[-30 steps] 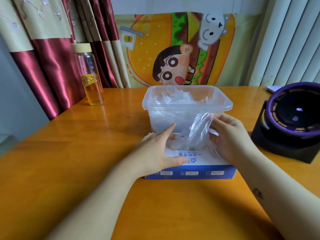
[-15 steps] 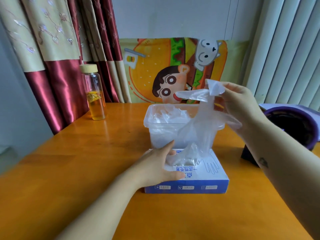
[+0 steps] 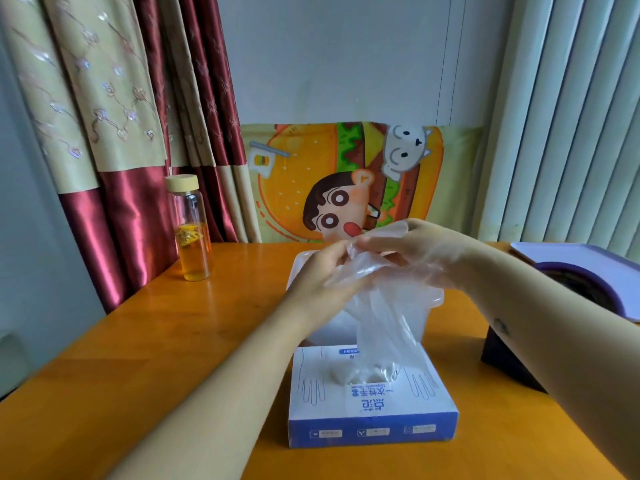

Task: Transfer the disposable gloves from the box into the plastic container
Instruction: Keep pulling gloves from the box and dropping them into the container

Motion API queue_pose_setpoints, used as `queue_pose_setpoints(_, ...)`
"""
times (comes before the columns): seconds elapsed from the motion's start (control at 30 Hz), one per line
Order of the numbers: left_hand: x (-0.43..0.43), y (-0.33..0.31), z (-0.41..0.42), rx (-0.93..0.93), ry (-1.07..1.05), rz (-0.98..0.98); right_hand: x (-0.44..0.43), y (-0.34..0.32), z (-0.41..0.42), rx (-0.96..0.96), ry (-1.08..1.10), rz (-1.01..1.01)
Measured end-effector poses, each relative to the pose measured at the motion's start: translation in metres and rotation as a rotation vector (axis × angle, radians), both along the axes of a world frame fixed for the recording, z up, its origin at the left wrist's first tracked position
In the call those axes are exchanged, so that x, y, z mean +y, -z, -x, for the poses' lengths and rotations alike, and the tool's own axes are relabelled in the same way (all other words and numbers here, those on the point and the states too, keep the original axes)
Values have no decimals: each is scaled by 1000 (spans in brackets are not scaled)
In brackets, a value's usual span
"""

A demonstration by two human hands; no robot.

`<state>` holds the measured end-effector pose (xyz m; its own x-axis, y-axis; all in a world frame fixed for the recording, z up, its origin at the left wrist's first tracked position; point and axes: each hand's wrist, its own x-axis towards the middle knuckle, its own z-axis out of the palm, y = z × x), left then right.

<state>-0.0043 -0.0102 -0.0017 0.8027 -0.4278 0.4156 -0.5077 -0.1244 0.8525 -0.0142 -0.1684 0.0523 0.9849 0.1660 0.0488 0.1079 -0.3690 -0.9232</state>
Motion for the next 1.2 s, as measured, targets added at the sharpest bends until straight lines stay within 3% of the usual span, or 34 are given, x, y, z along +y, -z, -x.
queue_pose_setpoints(0.07, -3, -4, -7, 36, -115, 65, -5, -1, -7, -33, 42, -38)
queue_pose_setpoints(0.17, 0, -4, -22, 152, -253, 155, -21, 8, -12, 63, 161, -259)
queue_pose_setpoints(0.3, 6, -5, -45, 492, -396, 540, -26, 37, 0, 222, 137, -396)
queue_pose_setpoints(0.37, 5, -5, -54, 632, -425, 705, -18, 52, 8, 156, 181, -410)
queue_pose_setpoints(0.5, 1, 1, -63, 734, -454, 837, 1, 59, 9, -85, 297, -478)
queue_pose_setpoints(0.63, -2, 0, -67, 779, -462, 883, 9, 51, -7, -252, 421, -368)
queue_pose_setpoints(0.77, 0, -7, -65, 810, -440, 900, 12, 58, -17, -298, 462, -308)
queue_pose_setpoints(0.97, 2, -10, -64, 845, -402, 934, 17, 62, -32, -361, 305, -72)
queue_pose_setpoints(1.1, 3, -12, -57, 841, -335, 947, 18, 38, -37, -390, 169, -86)
queue_pose_setpoints(1.2, 11, -10, -55, 868, -332, 980, 20, 14, -43, -450, 146, 104)
